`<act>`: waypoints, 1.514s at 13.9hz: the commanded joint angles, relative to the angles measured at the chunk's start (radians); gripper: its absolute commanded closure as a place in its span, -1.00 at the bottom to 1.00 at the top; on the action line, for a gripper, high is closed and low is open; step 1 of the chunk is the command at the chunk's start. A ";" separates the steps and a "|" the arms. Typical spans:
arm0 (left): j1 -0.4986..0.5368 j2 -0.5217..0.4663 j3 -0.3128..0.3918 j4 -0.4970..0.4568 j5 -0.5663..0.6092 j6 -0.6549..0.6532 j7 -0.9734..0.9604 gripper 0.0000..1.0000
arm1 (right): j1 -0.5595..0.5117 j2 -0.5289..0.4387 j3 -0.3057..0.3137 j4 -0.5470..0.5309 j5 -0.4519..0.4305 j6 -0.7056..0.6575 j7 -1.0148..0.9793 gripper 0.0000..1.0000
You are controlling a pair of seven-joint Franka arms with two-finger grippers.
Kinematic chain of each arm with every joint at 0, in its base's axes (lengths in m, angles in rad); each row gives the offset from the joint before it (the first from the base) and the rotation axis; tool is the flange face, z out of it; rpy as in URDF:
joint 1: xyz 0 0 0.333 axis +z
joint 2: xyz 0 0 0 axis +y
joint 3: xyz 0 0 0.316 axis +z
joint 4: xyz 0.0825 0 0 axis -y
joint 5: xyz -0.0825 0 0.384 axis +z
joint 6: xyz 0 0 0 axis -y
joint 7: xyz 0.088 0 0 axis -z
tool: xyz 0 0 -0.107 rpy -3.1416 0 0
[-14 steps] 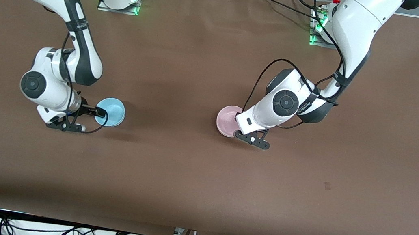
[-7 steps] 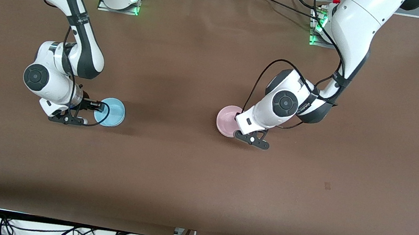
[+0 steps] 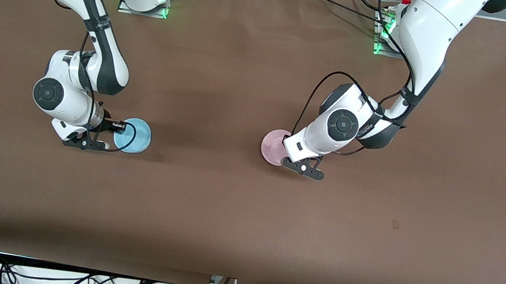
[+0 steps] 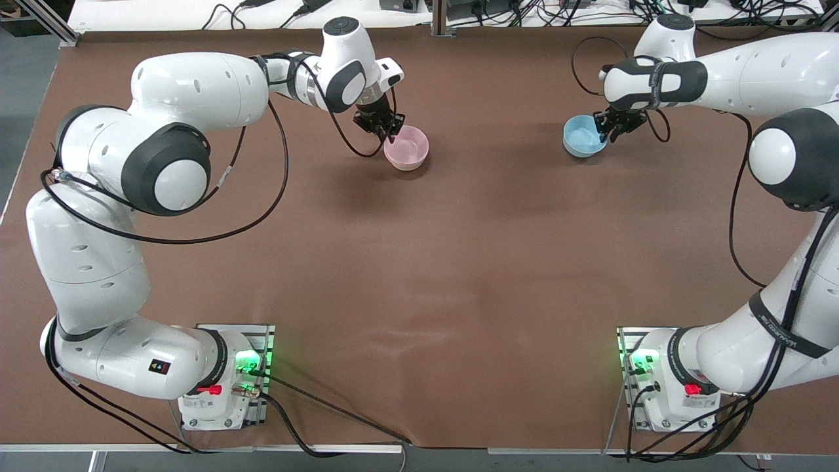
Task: Stack pink and blue bowls on white bowl
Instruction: 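Lift the blue bowl toward the stack while the left gripper withdraws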
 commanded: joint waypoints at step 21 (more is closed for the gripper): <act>0.318 -0.445 0.022 0.123 0.160 -0.658 0.009 -1.00 | 0.121 0.023 0.178 0.488 0.190 -0.478 0.606 1.00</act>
